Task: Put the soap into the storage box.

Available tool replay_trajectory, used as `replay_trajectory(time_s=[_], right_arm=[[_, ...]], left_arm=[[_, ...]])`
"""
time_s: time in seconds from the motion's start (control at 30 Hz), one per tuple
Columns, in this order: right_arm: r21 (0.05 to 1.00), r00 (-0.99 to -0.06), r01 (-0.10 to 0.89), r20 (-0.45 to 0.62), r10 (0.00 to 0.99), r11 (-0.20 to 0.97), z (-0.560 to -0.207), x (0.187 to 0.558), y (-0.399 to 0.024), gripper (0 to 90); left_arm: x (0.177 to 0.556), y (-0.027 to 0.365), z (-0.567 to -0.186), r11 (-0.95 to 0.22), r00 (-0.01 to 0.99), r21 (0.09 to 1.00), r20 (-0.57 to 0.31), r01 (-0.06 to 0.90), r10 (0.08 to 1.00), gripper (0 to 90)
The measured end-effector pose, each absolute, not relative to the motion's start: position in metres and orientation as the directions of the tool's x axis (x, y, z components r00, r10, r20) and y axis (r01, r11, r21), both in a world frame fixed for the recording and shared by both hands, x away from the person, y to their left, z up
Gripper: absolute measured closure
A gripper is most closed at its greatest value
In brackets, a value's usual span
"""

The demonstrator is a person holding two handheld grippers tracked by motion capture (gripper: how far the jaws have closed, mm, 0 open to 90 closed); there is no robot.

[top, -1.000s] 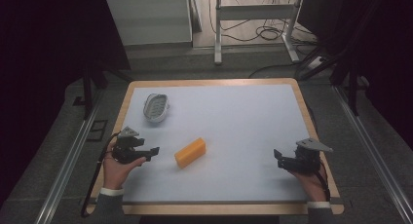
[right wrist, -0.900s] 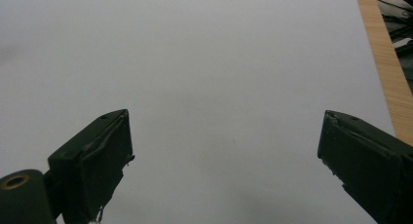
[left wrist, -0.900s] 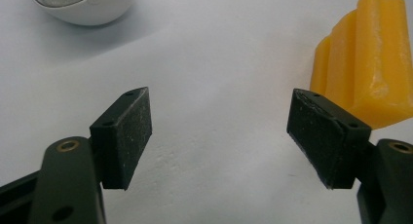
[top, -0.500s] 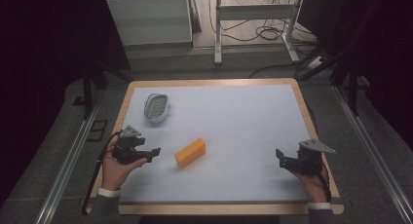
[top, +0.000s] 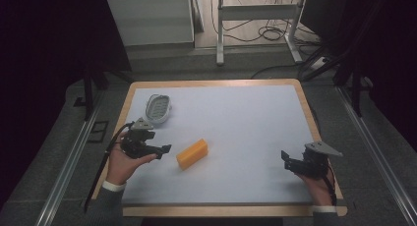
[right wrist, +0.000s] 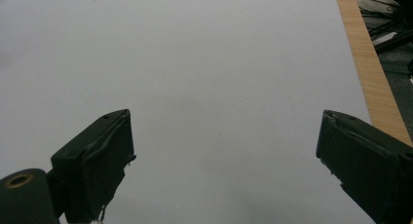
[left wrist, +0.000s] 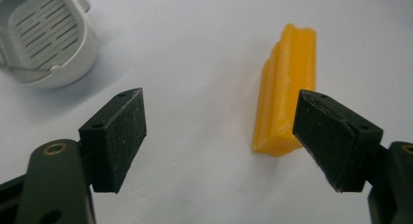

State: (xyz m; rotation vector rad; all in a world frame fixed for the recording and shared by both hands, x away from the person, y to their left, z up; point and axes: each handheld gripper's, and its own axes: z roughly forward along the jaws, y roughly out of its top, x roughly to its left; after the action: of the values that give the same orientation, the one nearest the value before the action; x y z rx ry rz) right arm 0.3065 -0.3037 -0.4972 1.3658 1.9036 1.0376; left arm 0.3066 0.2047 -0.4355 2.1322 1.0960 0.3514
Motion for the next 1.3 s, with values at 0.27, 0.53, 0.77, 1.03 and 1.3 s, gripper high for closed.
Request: replay_trajectory(time_s=[0.27, 0.53, 0.77, 1.03, 1.3], right_arm=[[0.845, -0.315, 0.504, -0.014, 0.949, 0.179, -0.496, 0.306, -0.305, 6.8], [0.844, -0.321, 0.508, -0.001, 0.947, 0.173, -0.495, 0.306, -0.305, 6.8], [0.843, -0.322, 0.511, 0.006, 0.947, 0.168, -0.496, 0.306, -0.306, 6.8], [0.843, -0.322, 0.516, 0.024, 0.946, 0.154, -0.495, 0.307, -0.308, 6.8], [0.841, -0.324, 0.518, 0.022, 0.946, 0.158, -0.497, 0.307, -0.307, 6.8]], left_arm=[[0.310, 0.190, -0.426, -0.432, 0.635, 0.688, -0.056, 0.583, 0.770, 20.2], [0.318, 0.175, -0.419, -0.486, 0.666, 0.667, -0.021, 0.565, 0.746, 19.6], [0.324, 0.161, -0.422, -0.528, 0.691, 0.636, -0.011, 0.563, 0.723, 19.3], [0.331, 0.144, -0.428, -0.551, 0.706, 0.609, -0.020, 0.570, 0.708, 18.8], [0.337, 0.124, -0.447, -0.582, 0.721, 0.560, -0.042, 0.590, 0.691, 19.7]])
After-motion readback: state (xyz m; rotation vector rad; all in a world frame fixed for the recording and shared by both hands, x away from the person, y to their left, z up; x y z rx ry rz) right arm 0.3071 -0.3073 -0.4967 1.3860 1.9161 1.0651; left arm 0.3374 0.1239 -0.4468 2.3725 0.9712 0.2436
